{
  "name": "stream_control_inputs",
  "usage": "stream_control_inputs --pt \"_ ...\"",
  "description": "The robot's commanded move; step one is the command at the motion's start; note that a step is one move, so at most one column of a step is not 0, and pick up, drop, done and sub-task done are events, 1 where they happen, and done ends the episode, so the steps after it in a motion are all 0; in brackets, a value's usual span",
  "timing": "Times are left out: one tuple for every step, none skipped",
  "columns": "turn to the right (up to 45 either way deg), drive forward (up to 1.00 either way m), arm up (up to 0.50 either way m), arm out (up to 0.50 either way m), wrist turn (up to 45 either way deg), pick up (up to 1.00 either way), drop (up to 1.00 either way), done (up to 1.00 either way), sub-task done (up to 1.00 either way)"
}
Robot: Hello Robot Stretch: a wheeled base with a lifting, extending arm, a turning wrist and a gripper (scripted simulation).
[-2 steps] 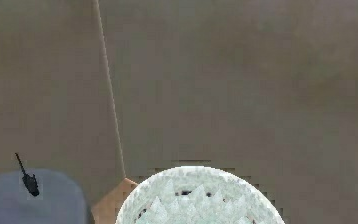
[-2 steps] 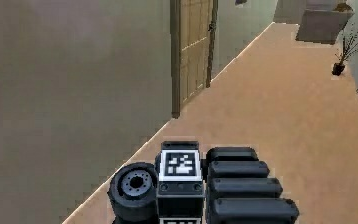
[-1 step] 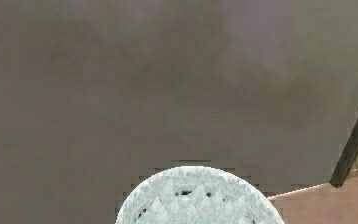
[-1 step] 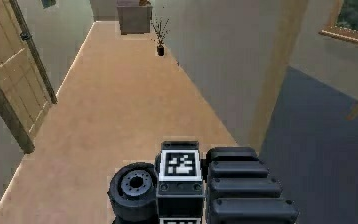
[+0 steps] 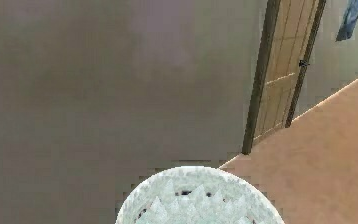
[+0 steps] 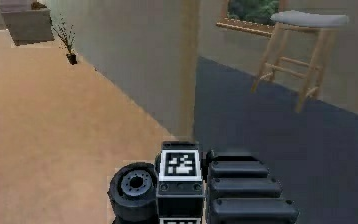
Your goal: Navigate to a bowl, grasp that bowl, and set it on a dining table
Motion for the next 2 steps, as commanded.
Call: stream_control_inputs --pt "-45.0 0.00 0.00 0.00 0.0 0.00 0.00 0.00 0.00" --pt "-33.0 0.00 0.00 0.00 0.0 0.00 0.00 0.00 0.00"
